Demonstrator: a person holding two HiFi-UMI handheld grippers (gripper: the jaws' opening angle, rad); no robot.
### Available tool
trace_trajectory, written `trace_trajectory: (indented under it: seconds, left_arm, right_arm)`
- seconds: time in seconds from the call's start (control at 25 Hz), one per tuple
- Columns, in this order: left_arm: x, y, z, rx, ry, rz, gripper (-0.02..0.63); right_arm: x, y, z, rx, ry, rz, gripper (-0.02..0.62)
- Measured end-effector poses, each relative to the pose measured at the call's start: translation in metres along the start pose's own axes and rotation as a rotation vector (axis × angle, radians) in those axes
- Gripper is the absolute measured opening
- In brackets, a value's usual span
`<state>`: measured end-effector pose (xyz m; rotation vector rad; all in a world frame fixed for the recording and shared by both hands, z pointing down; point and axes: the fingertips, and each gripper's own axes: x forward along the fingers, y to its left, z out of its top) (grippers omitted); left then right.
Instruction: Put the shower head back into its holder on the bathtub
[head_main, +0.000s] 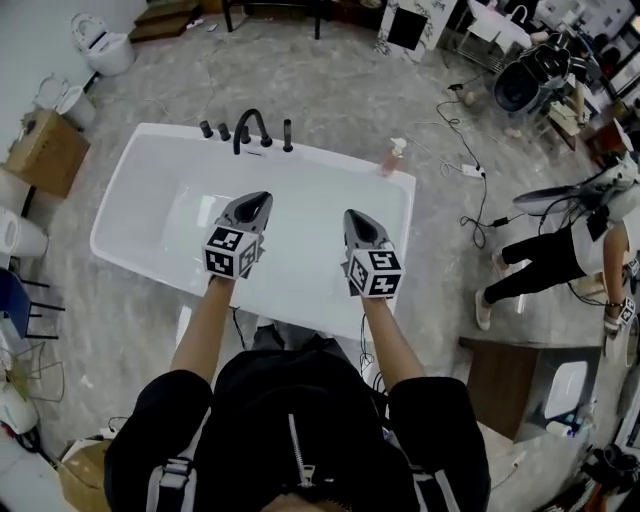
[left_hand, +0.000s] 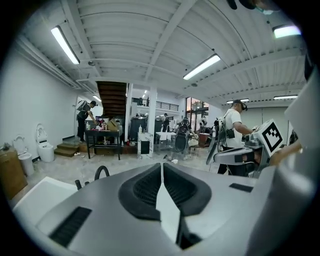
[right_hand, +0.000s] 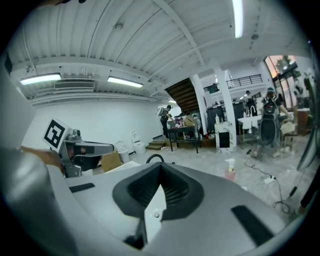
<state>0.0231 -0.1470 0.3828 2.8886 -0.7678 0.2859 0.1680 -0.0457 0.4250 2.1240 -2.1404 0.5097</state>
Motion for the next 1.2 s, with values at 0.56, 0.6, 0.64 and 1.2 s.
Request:
trace_trajectory:
  seconds: [0.56, 0.6, 0.64, 1.2]
  left_arm:
    - [-0.030, 0.023, 0.019, 0.027, -0.070, -0.076, 0.035]
    - [-0.033, 0.024, 0.019, 0.027, -0.071, -0.079, 0.035]
    - [-0.035, 0.027, 0.018, 0.027, -0.072, -0.082, 0.036]
    - [-0.068, 0.056, 0.021, 0.033, -0.107, -0.102, 0.035]
  right_arm:
    - [0.002, 0.047, 0.054, -0.100, -0.139, -0.104, 0.008]
    - [0.001, 0.049, 0.053, -0.096, -0.139, -0.109, 0.008]
    - [0.001, 0.051, 0.052, -0.093, -0.138, -0.113, 0.008]
    - [0.008, 0.088, 0.038, -0.094, -0.130, -0.138, 0.008]
